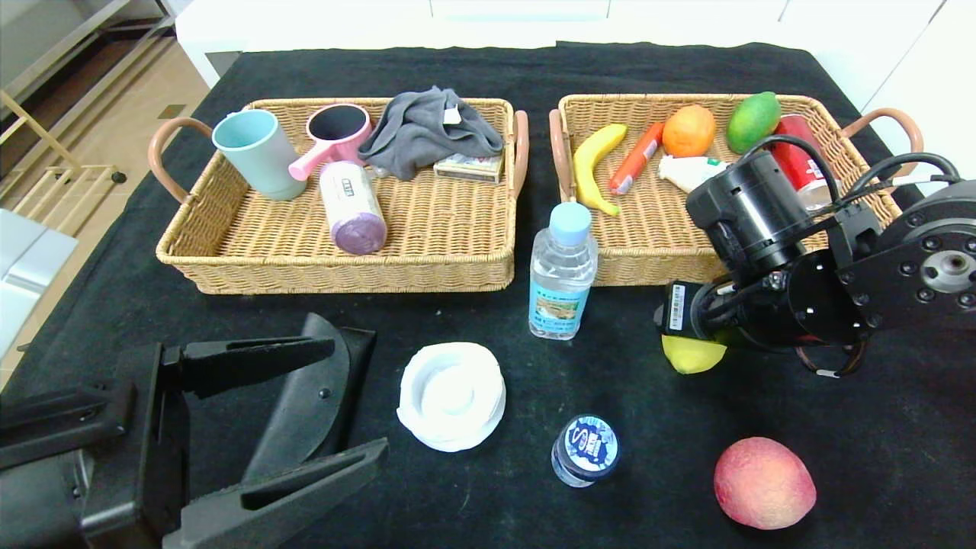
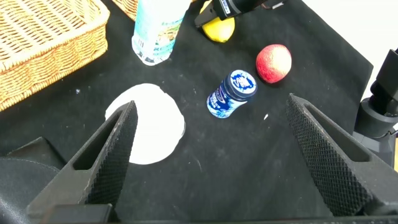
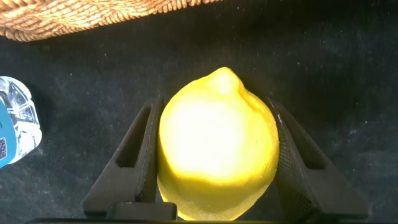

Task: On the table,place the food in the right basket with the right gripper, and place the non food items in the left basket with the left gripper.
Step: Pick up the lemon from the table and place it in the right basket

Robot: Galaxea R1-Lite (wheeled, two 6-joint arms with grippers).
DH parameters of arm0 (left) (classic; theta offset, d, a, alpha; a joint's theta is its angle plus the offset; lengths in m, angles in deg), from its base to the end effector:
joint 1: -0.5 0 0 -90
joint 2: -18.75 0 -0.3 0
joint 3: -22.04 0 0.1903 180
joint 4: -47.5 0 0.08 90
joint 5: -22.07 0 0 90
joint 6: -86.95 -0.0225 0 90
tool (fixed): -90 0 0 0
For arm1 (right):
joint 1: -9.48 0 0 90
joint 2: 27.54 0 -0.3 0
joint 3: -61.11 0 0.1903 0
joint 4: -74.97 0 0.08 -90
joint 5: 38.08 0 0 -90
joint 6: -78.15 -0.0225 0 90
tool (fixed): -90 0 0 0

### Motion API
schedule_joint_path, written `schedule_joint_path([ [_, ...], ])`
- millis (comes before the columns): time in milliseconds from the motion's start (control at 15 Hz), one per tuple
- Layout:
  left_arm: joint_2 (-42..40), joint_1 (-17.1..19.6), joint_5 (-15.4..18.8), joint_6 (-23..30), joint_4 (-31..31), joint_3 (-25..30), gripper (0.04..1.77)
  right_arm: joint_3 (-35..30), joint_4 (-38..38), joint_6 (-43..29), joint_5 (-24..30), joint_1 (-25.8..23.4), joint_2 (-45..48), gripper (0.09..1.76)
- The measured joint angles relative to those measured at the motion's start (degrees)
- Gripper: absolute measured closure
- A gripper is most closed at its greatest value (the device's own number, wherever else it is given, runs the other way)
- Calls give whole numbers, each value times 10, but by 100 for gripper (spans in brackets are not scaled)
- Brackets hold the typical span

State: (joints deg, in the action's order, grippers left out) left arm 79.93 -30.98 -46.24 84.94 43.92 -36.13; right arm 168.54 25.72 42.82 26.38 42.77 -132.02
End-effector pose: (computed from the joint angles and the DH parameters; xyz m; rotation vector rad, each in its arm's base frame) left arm 0.1199 -0.0832 0.2413 0.0427 0.1025 -0.9290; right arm 0.2848 0.1754 0.2277 0.1932 0.7062 -0.0915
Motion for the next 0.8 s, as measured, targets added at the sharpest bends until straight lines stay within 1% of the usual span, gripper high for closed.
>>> schedule_joint_path([
  [400,-1,3,-1,0,4,0,9,-1,-7,1,1,7,15,77],
  [800,-2,6,-1,-1,4,-1,9,0,-42,16,0,16,75,77],
])
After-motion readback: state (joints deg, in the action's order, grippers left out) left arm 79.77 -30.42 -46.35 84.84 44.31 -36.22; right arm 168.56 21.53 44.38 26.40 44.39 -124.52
